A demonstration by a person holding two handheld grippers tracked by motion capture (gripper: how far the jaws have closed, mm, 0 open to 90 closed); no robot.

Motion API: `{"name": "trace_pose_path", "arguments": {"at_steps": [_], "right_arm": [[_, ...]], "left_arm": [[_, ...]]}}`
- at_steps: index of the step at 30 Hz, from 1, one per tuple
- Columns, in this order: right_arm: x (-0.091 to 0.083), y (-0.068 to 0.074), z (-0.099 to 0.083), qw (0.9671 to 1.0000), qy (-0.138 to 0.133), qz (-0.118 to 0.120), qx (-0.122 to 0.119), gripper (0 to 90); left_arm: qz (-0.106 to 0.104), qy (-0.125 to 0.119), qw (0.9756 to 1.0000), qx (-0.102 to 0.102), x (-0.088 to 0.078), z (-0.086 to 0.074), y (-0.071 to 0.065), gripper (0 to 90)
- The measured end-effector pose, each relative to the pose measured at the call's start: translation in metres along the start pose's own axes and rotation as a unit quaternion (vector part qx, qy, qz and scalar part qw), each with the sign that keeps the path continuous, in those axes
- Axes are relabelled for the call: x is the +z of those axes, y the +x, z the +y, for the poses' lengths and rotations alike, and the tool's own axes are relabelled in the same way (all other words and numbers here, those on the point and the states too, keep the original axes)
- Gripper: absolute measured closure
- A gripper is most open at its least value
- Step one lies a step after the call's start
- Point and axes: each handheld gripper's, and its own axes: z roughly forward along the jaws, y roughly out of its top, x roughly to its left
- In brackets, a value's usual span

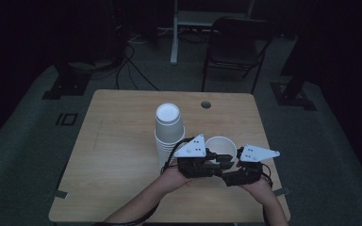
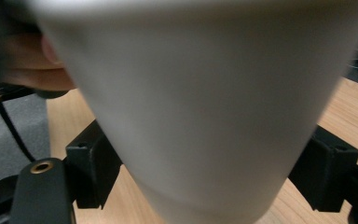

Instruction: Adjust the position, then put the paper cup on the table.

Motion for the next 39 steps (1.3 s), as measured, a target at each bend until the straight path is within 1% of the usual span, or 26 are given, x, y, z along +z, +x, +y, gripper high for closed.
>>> {"name": "trace_pose_path", "arguments": {"at_steps": [2, 3, 4, 5, 7, 8, 10, 11, 12, 13, 14, 15, 17, 20, 21, 22, 23, 24, 27, 28, 33, 34, 35, 37, 38, 39], "right_arm": [[0.001, -0.002, -0.001, 0.9999, -0.009, 0.004, 0.009, 19.8], [0.001, -0.002, -0.001, 0.9999, -0.009, 0.004, 0.009, 19.8], [0.001, -0.002, -0.001, 0.9999, -0.008, 0.005, 0.009, 19.9], [0.000, -0.003, -0.002, 0.9998, -0.014, 0.002, 0.015, 19.8], [-0.001, -0.005, -0.003, 0.9996, -0.017, 0.000, 0.020, 19.8], [-0.001, -0.005, -0.004, 0.9995, -0.020, -0.005, 0.024, 19.8], [-0.005, -0.010, -0.006, 0.9989, -0.028, -0.010, 0.036, 19.9], [-0.006, -0.011, -0.006, 0.9987, -0.030, -0.015, 0.038, 19.9], [-0.008, -0.013, -0.007, 0.9984, -0.035, -0.018, 0.042, 19.9], [-0.010, -0.016, -0.008, 0.9979, -0.039, -0.021, 0.047, 19.9], [-0.012, -0.017, -0.008, 0.9976, -0.041, -0.024, 0.049, 19.9], [-0.013, -0.019, -0.009, 0.9972, -0.043, -0.032, 0.051, 19.9], [-0.016, -0.021, -0.008, 0.9966, -0.049, -0.037, 0.056, 19.9], [-0.019, -0.021, -0.006, 0.9963, -0.052, -0.043, 0.053, 19.9], [-0.019, -0.021, -0.006, 0.9963, -0.052, -0.043, 0.053, 19.9], [-0.019, -0.021, -0.006, 0.9962, -0.054, -0.043, 0.052, 19.9], [-0.020, -0.021, -0.004, 0.9963, -0.052, -0.047, 0.051, 19.9], [-0.019, -0.021, -0.004, 0.9963, -0.053, -0.047, 0.050, 19.9], [-0.019, -0.020, -0.003, 0.9964, -0.052, -0.047, 0.048, 19.9], [-0.018, -0.020, -0.002, 0.9964, -0.053, -0.047, 0.048, 19.9], [-0.017, -0.021, -0.002, 0.9964, -0.051, -0.048, 0.049, 19.9], [-0.017, -0.021, -0.002, 0.9963, -0.051, -0.050, 0.049, 19.9], [-0.017, -0.021, -0.002, 0.9963, -0.051, -0.050, 0.049, 19.9], [-0.017, -0.022, -0.002, 0.9960, -0.052, -0.052, 0.050, 19.9], [-0.018, -0.022, -0.002, 0.9960, -0.052, -0.054, 0.049, 19.8], [-0.018, -0.022, -0.002, 0.9960, -0.052, -0.054, 0.049, 19.8]], "left_arm": [[-0.009, 0.000, 0.9999, -0.004, 0.001, 0.001, 0.000, 69.4], [-0.009, 0.000, 0.9999, -0.004, 0.001, 0.001, 0.000, 67.4], [-0.006, -0.002, 1.0000, -0.001, 0.001, 0.001, 0.000, 67.4], [-0.005, -0.006, 1.0000, -0.001, 0.001, 0.002, -0.001, 60.9], [-0.002, -0.014, 0.9999, -0.002, -0.001, 0.002, -0.001, 58.4], [-0.002, -0.022, 0.9997, -0.004, -0.003, 0.003, -0.001, 54.4], [0.008, -0.026, 0.9996, -0.006, -0.008, 0.005, -0.001, 45.6], [0.013, -0.030, 0.9995, -0.005, -0.011, 0.005, -0.002, 44.2], [0.017, -0.031, 0.9994, -0.004, -0.013, 0.006, -0.003, 40.6], [0.022, -0.029, 0.9993, -0.004, -0.014, 0.006, -0.003, 37.0], [0.033, -0.025, 0.9992, -0.002, -0.017, 0.006, -0.004, 35.4], [0.036, -0.026, 0.9990, -0.002, -0.018, 0.006, -0.005, 33.5], [0.051, -0.019, 0.9985, -0.005, -0.021, 0.005, -0.005, 27.7], [0.054, -0.017, 0.9983, -0.012, -0.025, 0.002, -0.005, 23.6], [0.054, -0.017, 0.9983, -0.012, -0.025, 0.002, -0.005, 19.8], [0.062, -0.009, 0.9980, -0.012, -0.027, 0.001, -0.006, 19.8], [0.063, -0.002, 0.9979, -0.013, -0.028, 0.001, -0.006, 18.4], [0.066, 0.000, 0.9977, -0.016, -0.029, 0.000, -0.005, 18.4], [0.083, 0.011, 0.9963, -0.016, -0.031, -0.001, -0.004, 17.0], [0.086, 0.011, 0.9961, -0.016, -0.032, -0.002, -0.004, 17.0], [0.085, 0.016, 0.9961, -0.019, -0.038, -0.003, -0.006, 16.2], [0.087, 0.014, 0.9960, -0.016, -0.041, -0.004, -0.007, 16.2], [0.087, 0.014, 0.9959, -0.019, -0.044, -0.004, -0.007, 15.9], [0.090, 0.014, 0.9957, -0.018, -0.049, -0.005, -0.008, 15.4], [0.095, 0.015, 0.9952, -0.019, -0.052, -0.005, -0.008, 15.3], [0.095, 0.015, 0.9952, -0.019, -0.052, -0.005, -0.008, 15.4]]}}
